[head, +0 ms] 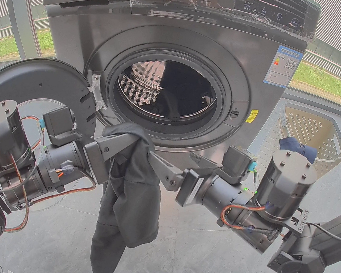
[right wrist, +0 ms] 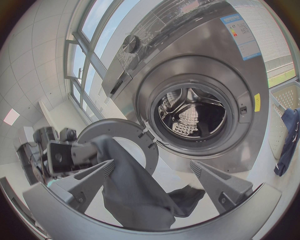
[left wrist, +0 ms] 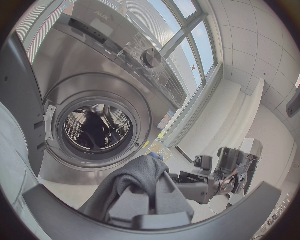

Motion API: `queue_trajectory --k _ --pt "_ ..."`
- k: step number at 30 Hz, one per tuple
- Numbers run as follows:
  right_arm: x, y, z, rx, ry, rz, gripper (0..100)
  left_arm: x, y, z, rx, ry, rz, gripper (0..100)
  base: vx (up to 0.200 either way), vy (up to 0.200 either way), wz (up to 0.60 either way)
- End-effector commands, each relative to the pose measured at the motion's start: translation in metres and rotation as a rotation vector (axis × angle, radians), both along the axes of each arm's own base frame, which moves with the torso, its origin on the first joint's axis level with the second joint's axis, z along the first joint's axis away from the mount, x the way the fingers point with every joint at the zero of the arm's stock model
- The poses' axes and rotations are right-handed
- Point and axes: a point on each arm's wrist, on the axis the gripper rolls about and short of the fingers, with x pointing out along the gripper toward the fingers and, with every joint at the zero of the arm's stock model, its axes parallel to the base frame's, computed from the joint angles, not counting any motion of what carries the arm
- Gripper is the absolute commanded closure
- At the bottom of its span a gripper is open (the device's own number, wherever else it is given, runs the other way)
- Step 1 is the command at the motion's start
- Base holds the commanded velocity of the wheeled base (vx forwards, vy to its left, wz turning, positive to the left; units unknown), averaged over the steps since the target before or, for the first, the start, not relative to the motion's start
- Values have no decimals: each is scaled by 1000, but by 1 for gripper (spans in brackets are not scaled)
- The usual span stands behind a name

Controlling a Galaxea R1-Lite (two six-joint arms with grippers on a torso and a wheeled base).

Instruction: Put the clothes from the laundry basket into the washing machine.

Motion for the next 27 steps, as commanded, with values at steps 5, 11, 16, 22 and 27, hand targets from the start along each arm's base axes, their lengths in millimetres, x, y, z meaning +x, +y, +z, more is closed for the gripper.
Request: queue_trajectory --k 5,11,16,22,27 --pt "-12 -20 -20 -107 -10 -6 0 4 -1 15 -36 -50 14 100 0 0 0" --pt "-9 -13 -24 -120 -18 1 0 4 0 15 -36 -48 21 100 0 0 0" --pt "-1 -6 -27 -134 -36 -4 0 3 1 20 -46 -63 21 100 0 0 0" --pt "19 18 -24 -104 -106 1 0 3 0 18 -43 -59 21 100 0 0 0" --pt "33 33 -26 -87 -124 -2 0 3 1 19 -44 -61 21 100 0 0 0"
